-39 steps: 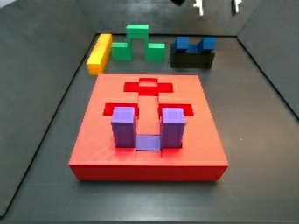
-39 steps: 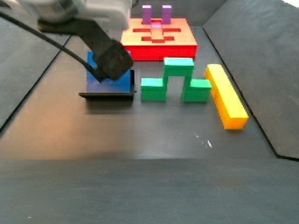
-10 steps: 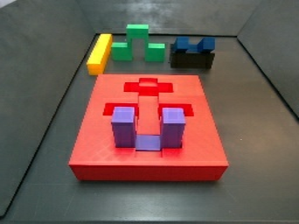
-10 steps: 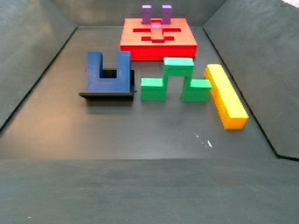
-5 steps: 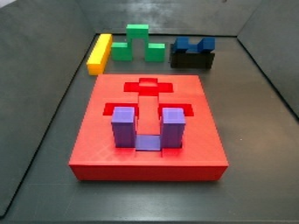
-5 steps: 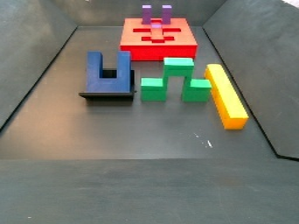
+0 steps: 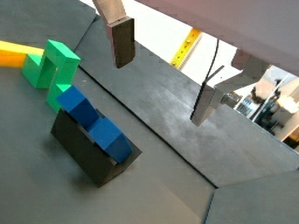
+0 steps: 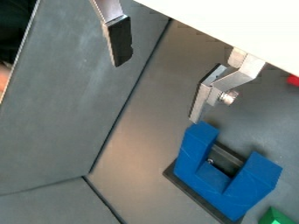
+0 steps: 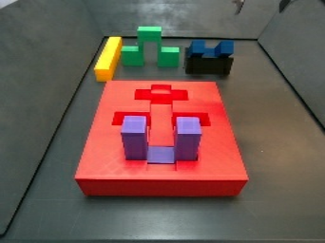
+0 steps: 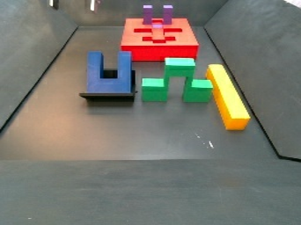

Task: Pick up the blue object. Move up. Place the blue object on the fixture. Regrasp the blue object. Move to above the board. Insert the blue object.
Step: Regrasp the blue object.

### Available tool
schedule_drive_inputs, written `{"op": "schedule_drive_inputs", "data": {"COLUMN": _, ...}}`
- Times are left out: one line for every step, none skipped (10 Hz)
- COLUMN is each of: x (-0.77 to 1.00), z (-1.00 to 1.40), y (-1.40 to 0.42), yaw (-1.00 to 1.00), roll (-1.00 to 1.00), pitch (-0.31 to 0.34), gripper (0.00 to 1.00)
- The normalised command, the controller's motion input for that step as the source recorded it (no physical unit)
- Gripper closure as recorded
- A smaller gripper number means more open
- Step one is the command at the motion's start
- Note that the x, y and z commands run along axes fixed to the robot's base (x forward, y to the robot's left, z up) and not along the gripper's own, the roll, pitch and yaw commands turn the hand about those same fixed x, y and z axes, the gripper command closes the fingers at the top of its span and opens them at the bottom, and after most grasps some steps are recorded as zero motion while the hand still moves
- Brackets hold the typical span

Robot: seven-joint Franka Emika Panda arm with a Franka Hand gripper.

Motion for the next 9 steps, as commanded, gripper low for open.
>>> {"op": "schedule_drive_inputs", "data": {"x": -0.11, "z": -0.29, "y": 0.00, "yaw": 0.33, "roll": 0.21, "pitch": 0.000, "gripper": 0.00}}
{"op": "schedule_drive_inputs", "data": {"x": -0.06, "z": -0.27, "y": 0.00, "yaw": 0.39, "roll": 0.16, "pitch": 0.000, "gripper": 0.00}}
{"op": "schedule_drive_inputs", "data": {"x": -0.05, "z": -0.29, "y": 0.00, "yaw": 0.42, "roll": 0.21, "pitch": 0.000, "gripper": 0.00}}
{"op": "schedule_drive_inputs", "data": {"x": 0.00, "z": -0.25, "y": 0.00, "yaw": 0.42, "roll": 0.27, "pitch": 0.000, "gripper": 0.00}}
{"op": "schedule_drive_inputs", "data": {"x": 0.00, "z": -0.22, "y": 0.00, "yaw": 0.31, "roll": 0.53, "pitch": 0.000, "gripper": 0.00}}
{"op": "schedule_drive_inputs", "data": {"x": 0.00, "z": -0.21, "y": 0.00, "yaw": 0.28, "roll": 0.59, "pitch": 0.026, "gripper": 0.00}}
{"op": "schedule_drive_inputs", "data": {"x": 0.06, "z": -0.25, "y": 0.00, "yaw": 0.19, "roll": 0.47, "pitch": 0.060, "gripper": 0.00}}
{"op": "schedule_drive_inputs", "data": {"x": 0.05, "z": -0.33, "y": -0.01, "yaw": 0.05, "roll": 0.43, "pitch": 0.077, "gripper": 0.00}}
{"op": "schedule_drive_inputs", "data": {"x": 0.02, "z": -0.27, "y": 0.00, "yaw": 0.09, "roll": 0.23, "pitch": 0.023, "gripper": 0.00}}
